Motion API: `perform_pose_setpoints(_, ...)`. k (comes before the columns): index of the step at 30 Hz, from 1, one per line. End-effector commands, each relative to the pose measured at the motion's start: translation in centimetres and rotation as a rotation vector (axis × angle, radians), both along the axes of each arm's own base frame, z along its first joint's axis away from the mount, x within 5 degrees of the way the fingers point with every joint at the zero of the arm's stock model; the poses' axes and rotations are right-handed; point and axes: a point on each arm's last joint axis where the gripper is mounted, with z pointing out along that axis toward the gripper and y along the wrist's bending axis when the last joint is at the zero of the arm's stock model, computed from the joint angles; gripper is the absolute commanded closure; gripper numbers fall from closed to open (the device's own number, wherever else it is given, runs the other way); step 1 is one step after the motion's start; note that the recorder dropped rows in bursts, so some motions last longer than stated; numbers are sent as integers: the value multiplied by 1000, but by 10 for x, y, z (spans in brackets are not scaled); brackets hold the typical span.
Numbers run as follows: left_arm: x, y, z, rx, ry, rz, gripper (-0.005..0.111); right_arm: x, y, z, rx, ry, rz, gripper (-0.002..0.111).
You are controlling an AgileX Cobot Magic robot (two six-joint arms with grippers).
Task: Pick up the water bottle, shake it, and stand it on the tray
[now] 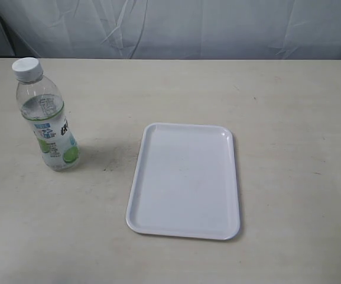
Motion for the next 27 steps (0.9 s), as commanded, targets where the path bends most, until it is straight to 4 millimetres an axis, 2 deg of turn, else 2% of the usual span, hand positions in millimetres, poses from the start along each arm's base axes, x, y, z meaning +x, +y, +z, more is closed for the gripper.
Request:
perform_pose_setpoints(1,0,0,-1,-6,-5,-1,106,2,7,35,-408,-127,-85,109)
perform_pose_setpoints(6,0,0,-1,-6,-5,-1,106,33,19,97,-717,-174,-73,109)
perform_pose_setpoints(9,0,0,-1,-6,-5,-1,106,63,32,129,-959,-212,-30,109)
perform_pose_setpoints(11,0,0,-1,-6,-5,-1,106,91,47,138,-1115,-262,106,109)
perform_pose_setpoints(13,0,0,-1,-6,-5,-1,106,120,64,129,-1180,-268,340,109)
perform_pose_setpoints(15,0,0,-1,-6,-5,-1,106,138,80,115,-1241,-314,525,109)
perform_pose_setpoints(18,0,0,-1,-6,-5,-1,106,158,100,90,-1277,-332,686,109)
perform_pose_setpoints(22,0,0,-1,-6,-5,-1,106,172,131,60,-1325,-297,795,109)
perform_pose_setpoints(27,0,0,-1,-6,-5,-1,106,173,177,26,-1398,-206,879,109)
